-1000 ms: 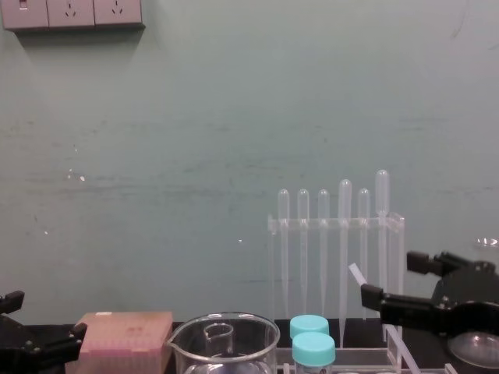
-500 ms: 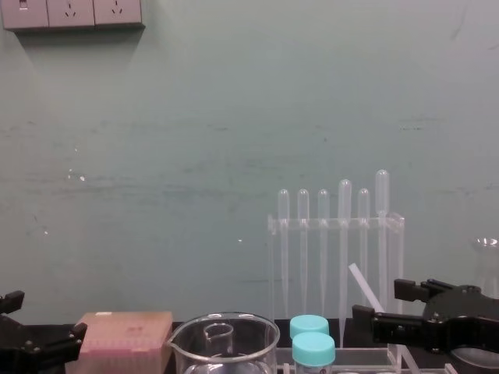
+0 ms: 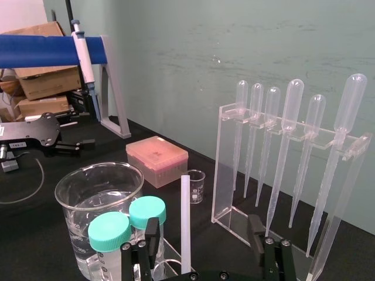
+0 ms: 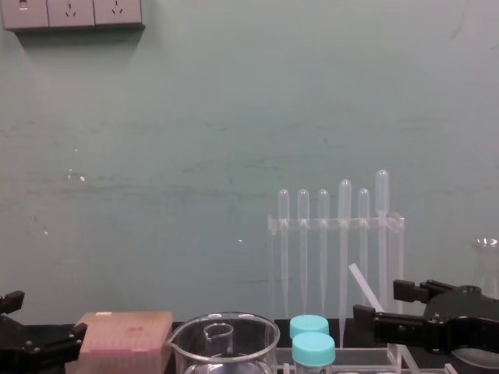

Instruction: Pick up the stirring rod with one hand, then place it down.

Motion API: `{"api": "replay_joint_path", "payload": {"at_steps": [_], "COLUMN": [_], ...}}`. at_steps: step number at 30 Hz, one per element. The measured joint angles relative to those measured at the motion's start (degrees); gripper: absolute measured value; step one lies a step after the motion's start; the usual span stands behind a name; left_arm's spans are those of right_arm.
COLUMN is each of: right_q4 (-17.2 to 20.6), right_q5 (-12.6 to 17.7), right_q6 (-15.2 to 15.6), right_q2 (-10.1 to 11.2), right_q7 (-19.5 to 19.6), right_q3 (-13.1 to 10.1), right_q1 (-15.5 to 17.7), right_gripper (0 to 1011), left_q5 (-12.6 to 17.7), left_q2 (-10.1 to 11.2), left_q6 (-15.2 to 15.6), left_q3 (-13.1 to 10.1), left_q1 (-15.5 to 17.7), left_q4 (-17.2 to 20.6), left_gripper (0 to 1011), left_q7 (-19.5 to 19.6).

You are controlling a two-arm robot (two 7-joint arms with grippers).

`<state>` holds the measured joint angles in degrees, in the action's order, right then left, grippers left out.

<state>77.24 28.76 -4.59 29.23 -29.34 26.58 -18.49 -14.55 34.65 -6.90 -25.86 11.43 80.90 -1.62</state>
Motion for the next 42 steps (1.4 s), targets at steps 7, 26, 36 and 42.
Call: {"api": "replay_joint_path", "payload": {"at_steps": [7,26,36,42], "right_q4": [0.0,0.1,0.1,0.1], "right_q5": [0.0,0.1,0.1,0.0], "right_q6": [0.0,0.0,0.0,-0.3], "right_q2": [0.0,0.1,0.1,-0.3], "right_q7": [0.0,0.0,0.0,-0.1], "right_q3": [0.0,0.1,0.1,-0.5], "right_q1": [0.0,0.0,0.0,0.0], "right_gripper": [803,204,62,64], "left_q5": [0.0,0.0,0.0,0.0], "left_q2": [0.0,0.0,0.0,0.0], "left_q6": [0.0,0.0,0.0,0.0], "left_q3": [0.0,0.0,0.0,0.0], "left_q1": [0.0,0.0,0.0,0.0], "left_q4": [0.0,0.0,0.0,0.0], "left_gripper": [1000,1000,1000,1000], "left_q7": [0.0,0.0,0.0,0.0]}}
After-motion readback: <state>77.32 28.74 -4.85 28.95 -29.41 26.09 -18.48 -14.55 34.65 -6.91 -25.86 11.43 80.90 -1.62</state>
